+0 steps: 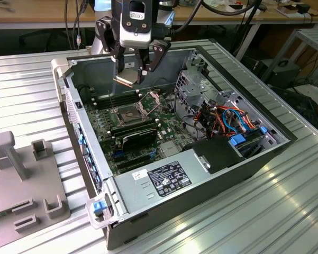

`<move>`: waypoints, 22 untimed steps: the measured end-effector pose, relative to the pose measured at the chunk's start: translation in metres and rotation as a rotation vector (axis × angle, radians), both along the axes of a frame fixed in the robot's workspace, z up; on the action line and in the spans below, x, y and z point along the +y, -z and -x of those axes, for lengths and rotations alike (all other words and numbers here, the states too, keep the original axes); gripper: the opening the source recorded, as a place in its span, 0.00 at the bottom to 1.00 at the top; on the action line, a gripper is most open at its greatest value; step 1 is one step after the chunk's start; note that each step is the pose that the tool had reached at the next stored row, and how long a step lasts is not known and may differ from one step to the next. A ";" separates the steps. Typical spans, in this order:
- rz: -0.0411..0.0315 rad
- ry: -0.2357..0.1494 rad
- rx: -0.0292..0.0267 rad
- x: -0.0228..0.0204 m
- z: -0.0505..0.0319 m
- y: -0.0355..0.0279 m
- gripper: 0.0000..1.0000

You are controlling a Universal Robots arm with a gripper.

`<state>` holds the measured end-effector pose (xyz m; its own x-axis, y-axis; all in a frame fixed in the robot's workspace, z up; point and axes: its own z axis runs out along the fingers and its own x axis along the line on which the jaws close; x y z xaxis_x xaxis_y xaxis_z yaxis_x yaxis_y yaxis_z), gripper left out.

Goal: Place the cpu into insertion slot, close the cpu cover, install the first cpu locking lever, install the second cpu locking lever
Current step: 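Place the cpu into insertion slot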

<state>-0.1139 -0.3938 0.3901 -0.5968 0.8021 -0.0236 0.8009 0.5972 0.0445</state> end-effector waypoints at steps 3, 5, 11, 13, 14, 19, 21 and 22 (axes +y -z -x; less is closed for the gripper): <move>0.0000 0.009 0.0000 0.0000 0.0000 0.0000 0.55; 0.0000 0.015 0.0000 0.0000 -0.0001 0.0000 0.55; 0.0000 0.038 0.0001 0.0000 -0.0005 0.0001 0.55; 0.0001 0.063 0.0001 0.0000 -0.0008 0.0003 0.55; 0.0001 0.075 0.0001 0.0000 -0.0011 0.0004 0.55; 0.0000 0.151 0.0001 0.0000 -0.0019 0.0009 0.55; 0.0000 0.190 0.0001 0.0000 -0.0022 0.0010 0.55; 0.0000 0.207 0.0001 0.0000 -0.0023 0.0011 0.55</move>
